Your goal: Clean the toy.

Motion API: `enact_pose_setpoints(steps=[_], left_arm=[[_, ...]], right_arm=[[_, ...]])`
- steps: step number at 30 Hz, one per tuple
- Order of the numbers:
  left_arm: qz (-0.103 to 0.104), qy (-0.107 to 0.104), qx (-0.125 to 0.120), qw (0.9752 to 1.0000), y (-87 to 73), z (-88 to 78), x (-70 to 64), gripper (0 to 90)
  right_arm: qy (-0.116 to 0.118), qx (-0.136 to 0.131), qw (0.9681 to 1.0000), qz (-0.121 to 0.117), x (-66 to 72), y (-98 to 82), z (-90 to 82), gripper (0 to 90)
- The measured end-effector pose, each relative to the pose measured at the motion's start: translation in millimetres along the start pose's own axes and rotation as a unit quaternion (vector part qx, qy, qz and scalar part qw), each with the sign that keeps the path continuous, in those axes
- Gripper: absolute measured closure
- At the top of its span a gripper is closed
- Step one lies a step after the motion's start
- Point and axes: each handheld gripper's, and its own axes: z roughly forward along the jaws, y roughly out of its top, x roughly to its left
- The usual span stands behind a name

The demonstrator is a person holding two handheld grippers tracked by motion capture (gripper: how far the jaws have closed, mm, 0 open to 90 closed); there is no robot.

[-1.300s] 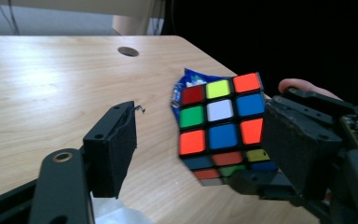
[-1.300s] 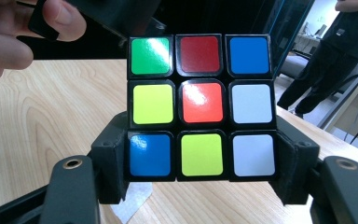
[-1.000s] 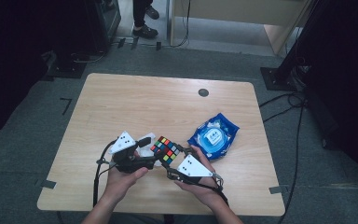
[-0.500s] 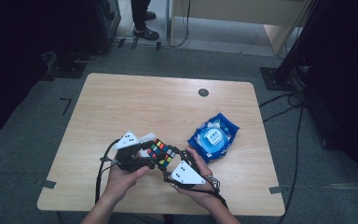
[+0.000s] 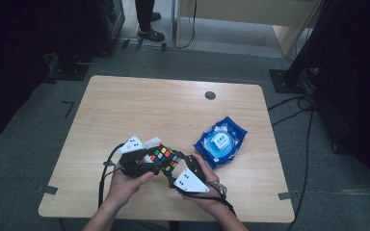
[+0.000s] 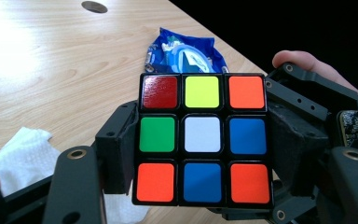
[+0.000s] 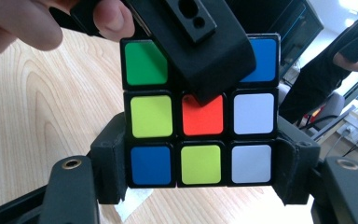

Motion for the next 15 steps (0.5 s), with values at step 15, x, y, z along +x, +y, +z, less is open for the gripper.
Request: enact_pose_setpoints(steps=[15], left_arm=[[0.012, 0.009, -0.004, 0.9999, -0.4, -2.3, -0.9, 34.6]], right_arm=[[0.009, -0.007, 0.9999, 0.007, -2.9, -2.1, 1.0, 33.9]])
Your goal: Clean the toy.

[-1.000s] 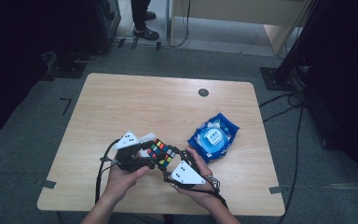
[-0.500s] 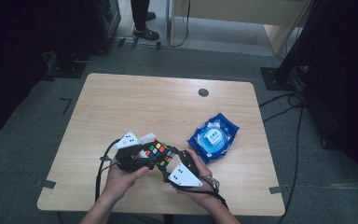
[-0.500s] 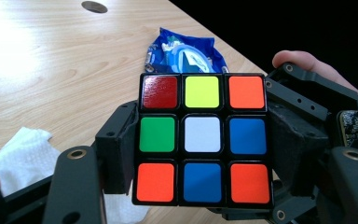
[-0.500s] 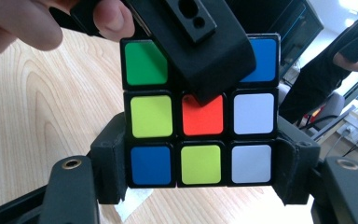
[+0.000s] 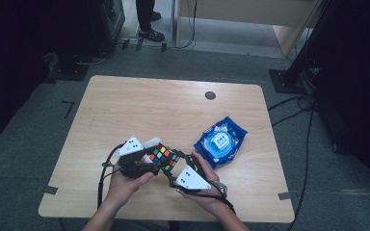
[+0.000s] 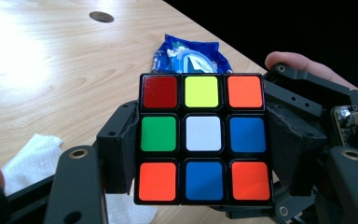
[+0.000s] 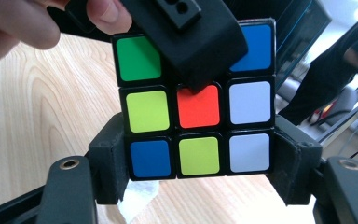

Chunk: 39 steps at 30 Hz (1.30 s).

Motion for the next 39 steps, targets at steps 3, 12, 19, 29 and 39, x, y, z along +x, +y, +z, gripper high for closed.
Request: enact_pose_setpoints(steps=[3, 12, 19, 29, 39], left_arm=[[0.003, 0.002, 0.019, 0.9998, 0.0, 2.1, 0.8, 34.2], [0.014, 0.012, 0.03, 0.9994, -0.5, 5.1, -2.7, 34.3], [0.017, 0.029, 0.003, 0.9994, -0.9, 0.1, -0.4, 34.3], [0.015, 0.069, -0.085, 0.9939, -4.5, -17.5, 13.2, 34.3], [0.045, 0.088, -0.082, 0.9917, -23.2, 1.9, 13.6, 34.3]], right_arm=[[-0.001, 0.008, 0.9995, -0.032, 1.4, -0.5, -0.2, 34.2], [-0.002, -0.006, 0.9958, -0.091, 6.0, 2.0, 0.8, 34.1], [0.004, 0.007, 0.9952, -0.097, -1.0, -1.0, -0.3, 33.9], [-0.029, 0.049, 0.9983, 0.008, -26.7, -5.6, -3.7, 39.7], [-0.054, 0.021, 0.9697, 0.237, -51.0, 13.6, -16.8, 35.4]])
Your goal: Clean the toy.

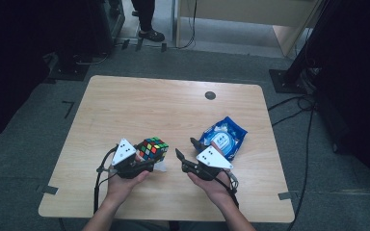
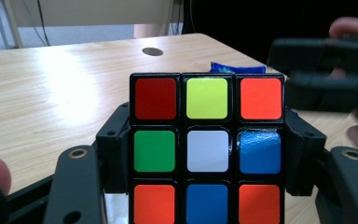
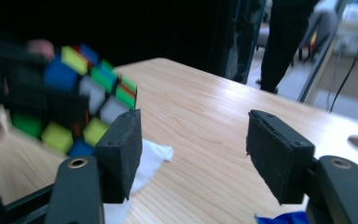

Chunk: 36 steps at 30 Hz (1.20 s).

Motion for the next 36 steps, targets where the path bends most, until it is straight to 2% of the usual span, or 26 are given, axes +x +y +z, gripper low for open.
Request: enact_pose_setpoints(steps=[3, 5, 7, 11, 13, 14, 18, 20, 23, 25, 26, 27, 28, 31, 34, 35, 36], left_arm=[[0.009, 0.0, -0.002, 1.0, -4.3, 3.7, -3.7, 34.3], [0.02, 0.0, -0.002, 0.9998, -6.9, 6.1, -6.8, 34.3], [0.031, 0.0, 0.0, 0.9995, -9.4, 8.8, -11.2, 34.3], [0.044, 0.002, -0.002, 0.999, -11.2, 11.1, -16.4, 34.3], [0.049, 0.003, -0.006, 0.9988, -12.1, 11.4, -18.6, 34.3], [0.058, 0.003, -0.006, 0.9983, -13.0, 11.6, -20.2, 34.3], [0.092, 0.006, -0.009, 0.9957, -16.8, 13.4, -28.0, 34.3], [0.113, 0.004, -0.011, 0.9935, -18.6, 14.2, -33.3, 34.3], [0.135, 0.004, -0.018, 0.9907, -19.9, 14.7, -39.0, 34.3], [0.142, 0.004, -0.019, 0.9896, -20.3, 14.8, -40.5, 34.3], [0.145, 0.006, -0.018, 0.9893, -20.4, 14.7, -40.8, 34.3], [0.147, 0.007, -0.018, 0.9889, -20.7, 15.0, -41.0, 34.3], [0.146, 0.005, -0.018, 0.9891, -21.0, 14.9, -40.6, 34.3], [0.143, 0.0, -0.018, 0.9896, -21.3, 15.2, -40.2, 34.3], [0.14, -0.004, -0.017, 0.99, -21.5, 15.8, -39.8, 34.2], [0.142, -0.004, -0.017, 0.9897, -21.7, 16.3, -40.6, 34.2], [0.142, -0.004, -0.017, 0.9897, -21.7, 16.3, -40.8, 34.1]], right_arm=[[0.003, -0.006, 0.9986, 0.052, -2.2, 7.0, -3.5, 31.6], [0.014, -0.012, 0.9959, 0.089, -2.1, 11.5, -5.3, 30.3], [0.026, -0.01, 0.9932, 0.113, -0.1, 14.7, -5.6, 29.0], [0.045, 0.004, 0.9895, 0.137, 8.0, 15.8, -1.3, 26.8], [0.054, 0.018, 0.9865, 0.153, 11.9, 13.2, 3.3, 25.9], [0.057, 0.021, 0.985, 0.161, 12.7, 12.0, 5.0, 25.6], [0.077, 0.036, 0.9748, 0.206, 14.4, 8.2, 12.8, 24.7], [0.085, 0.046, 0.9703, 0.222, 15.0, 7.0, 15.5, 24.3], [0.085, 0.065, 0.9659, 0.236, 14.6, 3.4, 19.7, 24.3], [0.091, 0.08, 0.9613, 0.247, 14.2, 0.7, 22.1, 24.9], [0.095, 0.089, 0.9576, 0.257, 14.5, 0.0, 22.4, 26.6], [0.097, 0.093, 0.9555, 0.262, 14.7, -0.4, 22.7, 28.7], [0.103, 0.099, 0.9521, 0.27, 15.2, -0.9, 22.8, 31.0], [0.103, 0.103, 0.9518, 0.27, 15.4, -0.3, 21.7, 32.4], [0.104, 0.104, 0.9529, 0.265, 14.7, 0.7, 20.2, 34.2], [0.101, 0.105, 0.9565, 0.253, 15.4, 1.6, 19.4, 34.3], [0.1, 0.104, 0.9585, 0.246, 15.6, 1.9, 19.0, 34.3]])
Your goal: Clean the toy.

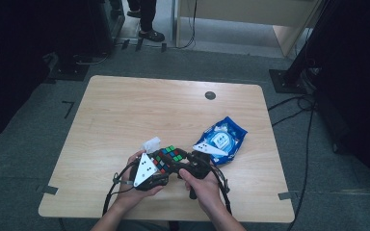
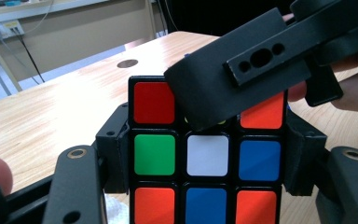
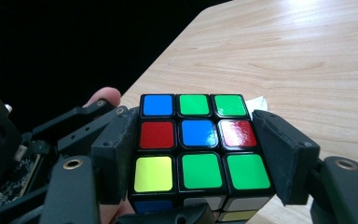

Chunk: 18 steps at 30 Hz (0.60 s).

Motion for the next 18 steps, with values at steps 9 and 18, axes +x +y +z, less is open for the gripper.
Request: enact_pose_setpoints(steps=[9, 18], left_arm=[[-0.004, 0.005, 0.019, 0.9998, -0.7, 3.4, -0.3, 33.0], [-0.002, 0.008, 0.017, 0.9998, -1.1, 2.5, -0.8, 33.4]], right_arm=[[-0.016, -0.01, 0.9979, -0.062, 10.0, 1.7, -2.8, 34.7], [-0.018, -0.01, 0.9974, -0.069, 14.3, 2.3, -2.9, 34.5]])
